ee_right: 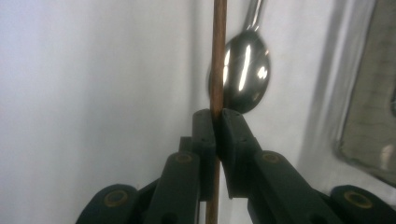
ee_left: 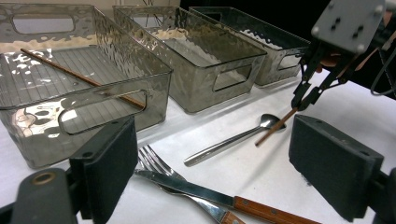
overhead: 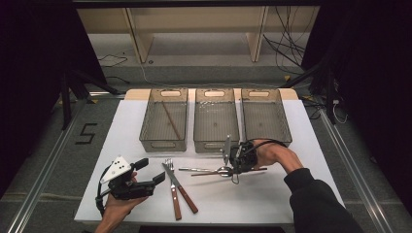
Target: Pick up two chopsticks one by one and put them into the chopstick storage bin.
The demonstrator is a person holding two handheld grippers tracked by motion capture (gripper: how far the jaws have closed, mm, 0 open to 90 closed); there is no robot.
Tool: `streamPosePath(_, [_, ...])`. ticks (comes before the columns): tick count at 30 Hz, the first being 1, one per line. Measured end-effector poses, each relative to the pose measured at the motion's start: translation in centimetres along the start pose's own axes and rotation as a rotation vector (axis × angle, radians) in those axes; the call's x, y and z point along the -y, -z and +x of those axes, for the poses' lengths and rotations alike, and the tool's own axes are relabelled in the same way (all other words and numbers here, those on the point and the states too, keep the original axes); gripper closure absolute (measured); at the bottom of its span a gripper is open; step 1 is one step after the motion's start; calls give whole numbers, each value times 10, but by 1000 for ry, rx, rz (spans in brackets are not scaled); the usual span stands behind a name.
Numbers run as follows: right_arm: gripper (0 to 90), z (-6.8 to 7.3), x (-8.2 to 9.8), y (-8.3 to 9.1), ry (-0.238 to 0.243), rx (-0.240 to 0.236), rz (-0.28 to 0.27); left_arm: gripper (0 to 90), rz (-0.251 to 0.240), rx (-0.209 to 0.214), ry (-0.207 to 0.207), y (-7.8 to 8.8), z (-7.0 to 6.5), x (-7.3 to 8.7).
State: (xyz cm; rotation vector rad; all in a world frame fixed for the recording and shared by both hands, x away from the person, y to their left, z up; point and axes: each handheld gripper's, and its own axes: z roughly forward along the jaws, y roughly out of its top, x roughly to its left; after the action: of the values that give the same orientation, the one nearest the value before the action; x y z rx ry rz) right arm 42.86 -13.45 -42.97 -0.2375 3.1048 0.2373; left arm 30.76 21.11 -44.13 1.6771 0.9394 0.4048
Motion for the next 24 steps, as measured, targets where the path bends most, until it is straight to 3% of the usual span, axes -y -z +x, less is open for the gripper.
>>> streamPosePath(7, [851, -4, -12, 14, -75, 37, -90, 151, -4, -3, 4, 1, 0, 0])
streamPosePath(11, [851, -10, -18, 20, -149, 56, -125, 151, -3, -4, 2, 1, 0, 0])
streamPosePath(12, [851, -10, -18, 20, -149, 56, -125, 151, -5, -4, 3, 1, 0, 0])
streamPosePath(13, [852, -13, -20, 25, -204, 54, -166, 151, -4, -3, 2, 1, 1, 0])
streamPosePath(17, [851, -18, -25, 34, -298, 67, -251, 151, -3, -3, 3, 1, 1, 0])
streamPosePath(22, [852, -28, -33, 43, -456, 113, -355, 151, -6, -4, 2, 1, 0, 0])
streamPosePath(24, [852, -31, -36, 45, -491, 115, -393, 151, -6, -3, 3, 1, 1, -1])
